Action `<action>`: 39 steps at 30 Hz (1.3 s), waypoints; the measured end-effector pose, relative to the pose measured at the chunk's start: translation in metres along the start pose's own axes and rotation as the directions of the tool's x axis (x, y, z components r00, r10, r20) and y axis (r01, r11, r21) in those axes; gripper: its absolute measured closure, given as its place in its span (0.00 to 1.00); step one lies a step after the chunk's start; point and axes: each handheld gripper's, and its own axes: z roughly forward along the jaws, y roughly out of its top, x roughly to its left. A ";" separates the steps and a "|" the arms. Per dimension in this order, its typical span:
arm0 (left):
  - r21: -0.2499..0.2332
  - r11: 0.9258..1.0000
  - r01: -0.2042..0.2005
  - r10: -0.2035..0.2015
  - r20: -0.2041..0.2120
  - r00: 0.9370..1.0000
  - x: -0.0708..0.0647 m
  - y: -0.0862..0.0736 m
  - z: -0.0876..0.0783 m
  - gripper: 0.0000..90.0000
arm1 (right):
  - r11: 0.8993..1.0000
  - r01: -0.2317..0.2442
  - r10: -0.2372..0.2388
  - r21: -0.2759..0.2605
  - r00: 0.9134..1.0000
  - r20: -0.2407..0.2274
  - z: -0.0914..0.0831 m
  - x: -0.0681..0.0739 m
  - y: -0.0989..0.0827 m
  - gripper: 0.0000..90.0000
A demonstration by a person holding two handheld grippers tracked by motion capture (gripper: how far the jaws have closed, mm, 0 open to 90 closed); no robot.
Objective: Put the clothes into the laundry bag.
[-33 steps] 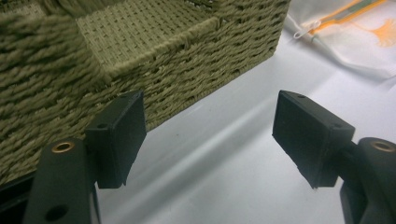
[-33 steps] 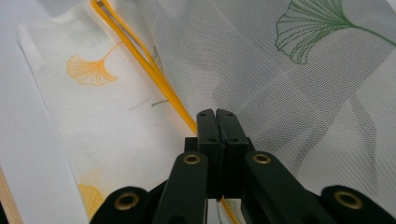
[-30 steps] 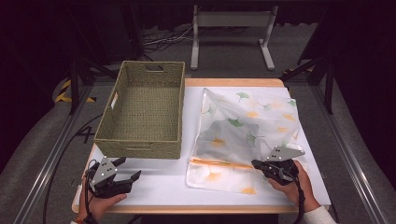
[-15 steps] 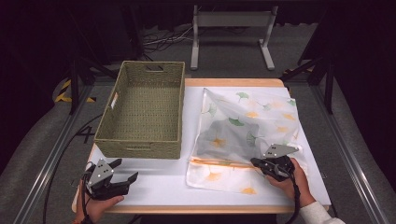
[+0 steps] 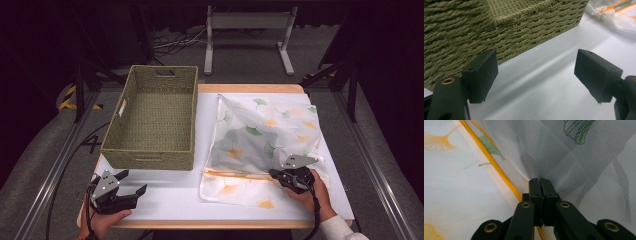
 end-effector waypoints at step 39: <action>0.011 1.000 0.007 -0.007 -0.009 1.000 0.009 -0.001 0.004 0.20 | 0.980 0.099 -0.084 -0.170 0.992 0.093 -0.061 0.012 0.014 0.62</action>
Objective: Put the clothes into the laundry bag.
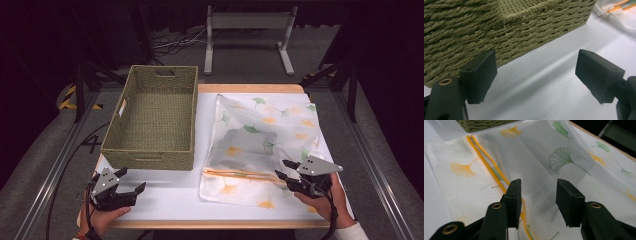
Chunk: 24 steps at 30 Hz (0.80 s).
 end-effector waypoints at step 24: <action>-0.016 1.000 -0.004 0.004 -0.019 1.000 0.017 -0.005 -0.001 0.15 | 0.991 -0.125 0.133 -0.051 0.972 0.193 -0.017 -0.030 -0.060 0.24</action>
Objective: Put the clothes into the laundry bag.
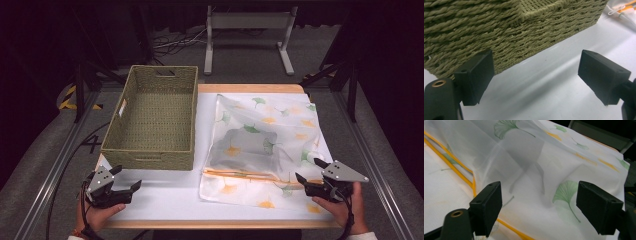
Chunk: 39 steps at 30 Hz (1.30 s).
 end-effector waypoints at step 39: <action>0.014 1.000 0.006 -0.006 -0.008 1.000 0.003 -0.001 0.004 0.09 | 0.996 -0.084 0.084 0.014 0.995 0.049 -0.005 -0.007 -0.028 0.19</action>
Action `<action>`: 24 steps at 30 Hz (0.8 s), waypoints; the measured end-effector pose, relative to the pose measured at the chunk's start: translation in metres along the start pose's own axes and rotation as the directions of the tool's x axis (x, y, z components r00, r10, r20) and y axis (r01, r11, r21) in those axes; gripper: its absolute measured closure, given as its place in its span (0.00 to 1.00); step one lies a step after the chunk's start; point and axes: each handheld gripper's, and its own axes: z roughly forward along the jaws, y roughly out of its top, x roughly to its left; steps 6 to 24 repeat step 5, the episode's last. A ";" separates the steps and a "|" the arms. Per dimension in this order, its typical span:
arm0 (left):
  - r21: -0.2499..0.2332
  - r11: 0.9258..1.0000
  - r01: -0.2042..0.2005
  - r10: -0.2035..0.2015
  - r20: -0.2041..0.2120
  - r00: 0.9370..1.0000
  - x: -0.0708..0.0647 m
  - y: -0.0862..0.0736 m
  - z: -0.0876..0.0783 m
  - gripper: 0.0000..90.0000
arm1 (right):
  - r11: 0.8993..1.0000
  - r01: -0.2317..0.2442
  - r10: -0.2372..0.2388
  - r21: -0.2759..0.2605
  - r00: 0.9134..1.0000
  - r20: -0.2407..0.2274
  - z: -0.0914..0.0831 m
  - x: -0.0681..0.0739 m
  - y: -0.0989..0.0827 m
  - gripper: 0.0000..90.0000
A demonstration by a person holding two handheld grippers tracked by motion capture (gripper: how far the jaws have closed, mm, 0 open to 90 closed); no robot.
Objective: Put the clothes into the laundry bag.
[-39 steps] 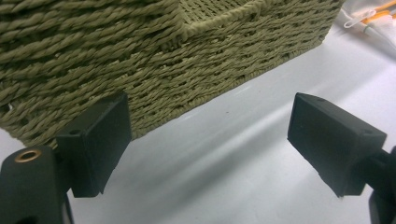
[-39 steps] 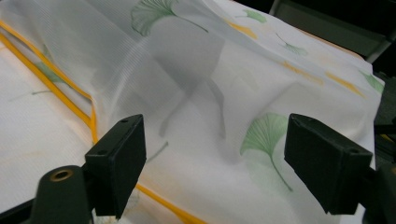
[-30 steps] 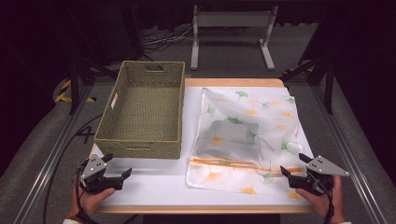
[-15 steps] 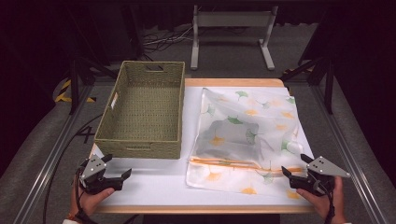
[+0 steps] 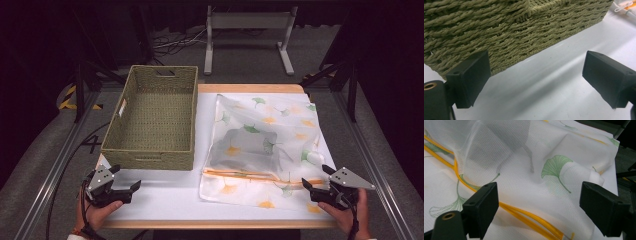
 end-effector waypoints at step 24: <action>0.001 1.000 0.002 -0.002 -0.003 1.000 0.000 0.000 0.000 0.09 | 1.000 -0.002 0.002 -0.001 1.000 0.002 0.000 0.000 0.000 0.18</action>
